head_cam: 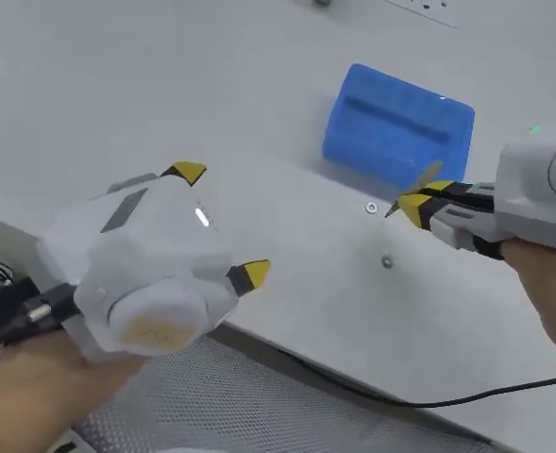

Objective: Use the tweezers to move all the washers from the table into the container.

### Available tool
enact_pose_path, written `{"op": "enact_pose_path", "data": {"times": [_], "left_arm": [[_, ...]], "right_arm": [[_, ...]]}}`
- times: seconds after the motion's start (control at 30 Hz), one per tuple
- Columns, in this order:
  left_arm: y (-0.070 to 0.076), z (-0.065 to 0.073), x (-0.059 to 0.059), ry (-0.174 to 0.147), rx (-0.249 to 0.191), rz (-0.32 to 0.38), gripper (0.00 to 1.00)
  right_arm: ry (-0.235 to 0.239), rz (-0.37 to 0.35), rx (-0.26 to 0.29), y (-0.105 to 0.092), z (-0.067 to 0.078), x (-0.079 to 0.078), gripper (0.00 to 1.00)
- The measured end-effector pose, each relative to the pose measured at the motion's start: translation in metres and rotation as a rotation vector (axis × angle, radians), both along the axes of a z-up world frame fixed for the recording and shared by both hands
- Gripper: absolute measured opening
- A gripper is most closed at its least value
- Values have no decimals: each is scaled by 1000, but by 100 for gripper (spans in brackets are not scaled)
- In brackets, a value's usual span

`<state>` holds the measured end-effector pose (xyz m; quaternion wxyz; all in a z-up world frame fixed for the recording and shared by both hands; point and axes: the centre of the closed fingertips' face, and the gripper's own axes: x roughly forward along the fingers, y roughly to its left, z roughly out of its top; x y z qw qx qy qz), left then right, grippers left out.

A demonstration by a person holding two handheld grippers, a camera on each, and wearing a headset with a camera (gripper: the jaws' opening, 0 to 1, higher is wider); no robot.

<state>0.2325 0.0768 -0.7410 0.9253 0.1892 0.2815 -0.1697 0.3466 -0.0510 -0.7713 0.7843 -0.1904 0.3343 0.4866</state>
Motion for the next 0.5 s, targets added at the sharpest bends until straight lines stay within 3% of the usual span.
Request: {"op": "enact_pose_path", "data": {"times": [0.4, 0.5], "left_arm": [[1, -1, 0, 5, 2, 7, 64], [0, 1, 1, -1, -26, 12, 67]], "right_arm": [[-16, -17, 40, 12, 1, 8, 3], [-12, -23, 53, 14, 0, 9, 3]]}}
